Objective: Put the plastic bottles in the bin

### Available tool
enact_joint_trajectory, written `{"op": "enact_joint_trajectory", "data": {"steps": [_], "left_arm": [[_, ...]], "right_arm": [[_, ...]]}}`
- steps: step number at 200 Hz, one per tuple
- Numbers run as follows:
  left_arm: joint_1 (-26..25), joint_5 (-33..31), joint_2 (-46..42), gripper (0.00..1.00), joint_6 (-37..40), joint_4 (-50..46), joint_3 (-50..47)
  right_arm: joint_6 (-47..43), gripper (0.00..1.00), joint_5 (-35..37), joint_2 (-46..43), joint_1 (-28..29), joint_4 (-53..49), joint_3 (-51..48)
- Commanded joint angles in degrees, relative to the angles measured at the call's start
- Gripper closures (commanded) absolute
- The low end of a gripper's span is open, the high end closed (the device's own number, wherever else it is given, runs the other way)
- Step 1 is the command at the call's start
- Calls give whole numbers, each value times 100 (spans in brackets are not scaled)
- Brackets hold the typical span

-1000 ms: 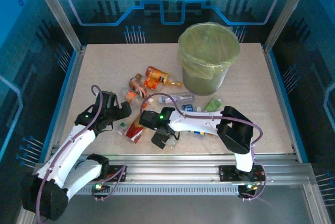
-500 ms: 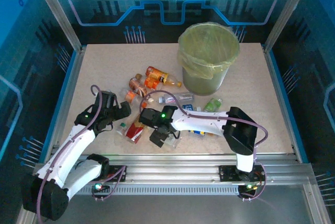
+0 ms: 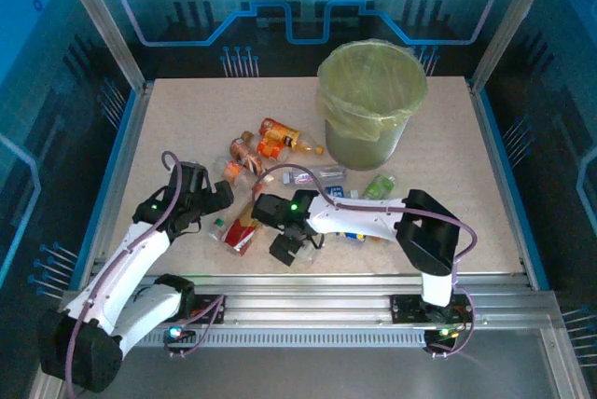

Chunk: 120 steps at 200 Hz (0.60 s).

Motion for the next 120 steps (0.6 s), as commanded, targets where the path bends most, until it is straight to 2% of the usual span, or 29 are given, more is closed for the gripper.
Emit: {"op": "enact_joint_trajectory", "data": {"steps": [1, 120], "left_arm": [[69, 58, -57, 1, 69, -9, 70], [78, 58, -59, 1, 69, -5, 32]], "right_arm": [[-178, 0, -309, 63, -111, 140, -112], [-173, 0, -147, 527, -110, 152, -68]]}}
